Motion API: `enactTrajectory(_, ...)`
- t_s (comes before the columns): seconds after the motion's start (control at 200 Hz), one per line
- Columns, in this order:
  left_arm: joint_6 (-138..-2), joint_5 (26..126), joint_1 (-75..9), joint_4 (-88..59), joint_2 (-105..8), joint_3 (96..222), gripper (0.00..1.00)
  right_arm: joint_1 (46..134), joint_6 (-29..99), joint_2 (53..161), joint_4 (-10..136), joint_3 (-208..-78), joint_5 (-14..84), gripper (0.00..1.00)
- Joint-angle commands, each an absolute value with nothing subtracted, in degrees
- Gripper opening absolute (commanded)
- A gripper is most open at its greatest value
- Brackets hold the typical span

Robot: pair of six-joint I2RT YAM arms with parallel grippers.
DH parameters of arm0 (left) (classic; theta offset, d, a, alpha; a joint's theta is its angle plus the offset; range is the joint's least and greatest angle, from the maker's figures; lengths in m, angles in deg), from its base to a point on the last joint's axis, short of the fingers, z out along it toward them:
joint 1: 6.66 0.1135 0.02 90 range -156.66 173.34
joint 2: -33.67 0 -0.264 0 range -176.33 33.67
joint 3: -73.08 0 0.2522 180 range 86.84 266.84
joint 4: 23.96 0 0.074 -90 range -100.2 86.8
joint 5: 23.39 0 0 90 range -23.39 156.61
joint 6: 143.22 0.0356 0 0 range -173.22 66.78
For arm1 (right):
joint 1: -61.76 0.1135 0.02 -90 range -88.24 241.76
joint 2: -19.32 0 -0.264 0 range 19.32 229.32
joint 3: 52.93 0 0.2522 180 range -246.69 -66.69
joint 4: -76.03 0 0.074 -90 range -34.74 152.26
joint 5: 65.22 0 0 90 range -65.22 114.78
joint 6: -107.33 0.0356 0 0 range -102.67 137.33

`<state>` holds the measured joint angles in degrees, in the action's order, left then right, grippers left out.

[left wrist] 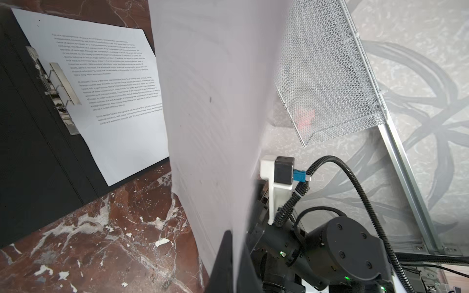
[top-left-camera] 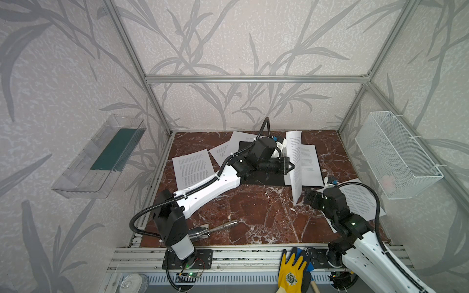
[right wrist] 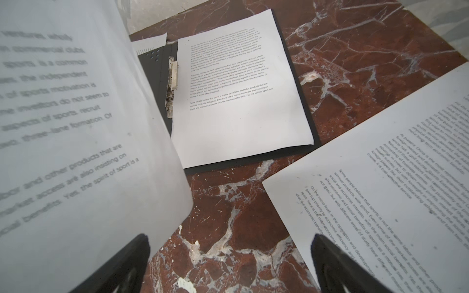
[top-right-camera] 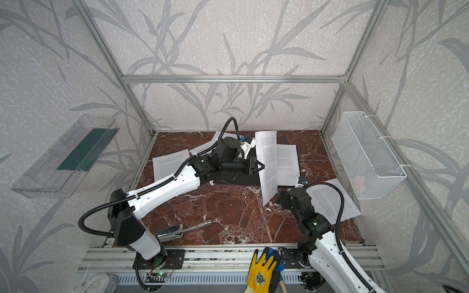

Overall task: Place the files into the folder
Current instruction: 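Lift the white paper with the left gripper and carry it onto the folder, then lay the paper over the folder with the left gripper while the right approaches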

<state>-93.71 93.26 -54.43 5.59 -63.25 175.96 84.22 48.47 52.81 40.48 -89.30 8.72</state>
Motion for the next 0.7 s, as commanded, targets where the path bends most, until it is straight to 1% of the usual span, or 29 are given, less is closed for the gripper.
enactTrajectory(0.0, -92.22, 104.43, -49.85, 4.32, -67.03, 177.28, 0.00, 84.32, 46.97, 51.02, 39.32, -89.10, 6.62, 0.99)
enactTrajectory(0.075, -92.35, 107.27, -46.67, 3.67, -70.08, 177.63, 0.00, 84.33, 45.74, 49.81, 40.20, -88.42, 8.00, 0.99)
enactTrajectory(0.265, -89.69, 113.67, -38.42, 0.91, -79.10, 177.78, 0.00, 84.35, 40.30, 47.57, 46.31, -85.57, 18.22, 0.99)
enactTrajectory(0.335, -85.24, 111.68, -36.06, 5.29, -82.63, 180.31, 0.00, 84.35, 39.48, 49.17, 47.69, -85.44, 19.68, 0.99)
enactTrajectory(0.43, -77.25, 102.60, -34.62, 17.43, -86.90, 186.22, 0.00, 84.35, 39.48, 54.32, 49.31, -86.62, 22.33, 0.99)
enactTrajectory(0.47, -74.03, 101.12, -34.49, 21.56, -88.25, 188.49, 0.00, 84.35, 40.15, 56.98, 50.83, -87.10, 24.37, 0.99)
enactTrajectory(0.58, -71.83, 99.35, -33.84, 22.17, -91.19, 190.53, 0.00, 84.43, 42.25, 64.43, 54.56, -89.30, 26.76, 0.99)
enactTrajectory(0.695, -71.94, 96.52, -33.26, 21.06, -92.95, 190.40, 0.00, 84.41, 42.12, 71.11, 54.85, -93.52, 26.14, 0.99)
